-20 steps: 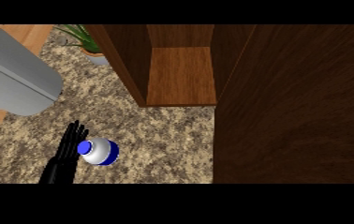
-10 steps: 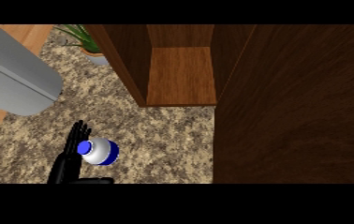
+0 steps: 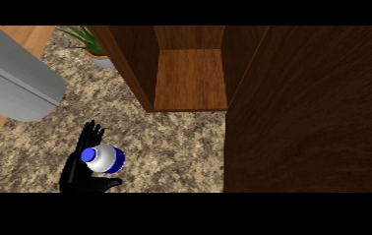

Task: Pick up the bottled water, place it into the cabinet and close the cabinet

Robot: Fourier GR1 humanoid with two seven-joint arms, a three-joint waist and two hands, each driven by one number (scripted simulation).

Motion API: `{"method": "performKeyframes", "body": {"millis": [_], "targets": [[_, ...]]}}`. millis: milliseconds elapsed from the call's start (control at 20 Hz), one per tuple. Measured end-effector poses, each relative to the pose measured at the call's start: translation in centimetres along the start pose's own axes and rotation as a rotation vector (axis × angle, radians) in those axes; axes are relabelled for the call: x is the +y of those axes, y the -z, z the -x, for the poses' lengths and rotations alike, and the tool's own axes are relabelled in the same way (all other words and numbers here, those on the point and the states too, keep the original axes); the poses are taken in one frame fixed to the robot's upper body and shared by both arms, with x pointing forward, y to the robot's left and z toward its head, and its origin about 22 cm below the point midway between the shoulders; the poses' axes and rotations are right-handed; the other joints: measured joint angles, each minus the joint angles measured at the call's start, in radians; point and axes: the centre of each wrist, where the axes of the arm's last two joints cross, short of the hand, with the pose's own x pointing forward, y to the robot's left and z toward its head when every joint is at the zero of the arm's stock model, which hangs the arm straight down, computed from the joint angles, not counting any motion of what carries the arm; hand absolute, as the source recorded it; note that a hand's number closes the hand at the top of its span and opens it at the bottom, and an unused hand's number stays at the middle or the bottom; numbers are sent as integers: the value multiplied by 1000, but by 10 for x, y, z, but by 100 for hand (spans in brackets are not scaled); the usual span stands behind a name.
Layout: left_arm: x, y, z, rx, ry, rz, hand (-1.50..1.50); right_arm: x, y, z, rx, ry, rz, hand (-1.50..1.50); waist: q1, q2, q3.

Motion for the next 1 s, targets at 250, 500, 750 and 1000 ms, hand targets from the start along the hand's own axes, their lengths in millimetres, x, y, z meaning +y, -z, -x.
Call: {"method": "performKeyframes", "body": {"millis": [250,500,750,1000], "targets": [[-10,10,8,-10,-75,19,150,0,-1,1,-6,6,7,-150,2,0,0],[-18,14,12,-20,-107,21,150,0,-7,-1,3,8,6,-150,3,-1,0],[-26,17,16,-47,-129,14,150,-1,-7,0,0,7,7,-150,6,-2,1],[-28,24,8,-114,-108,8,150,-4,-8,1,-1,-5,12,-150,11,-2,1]]}}
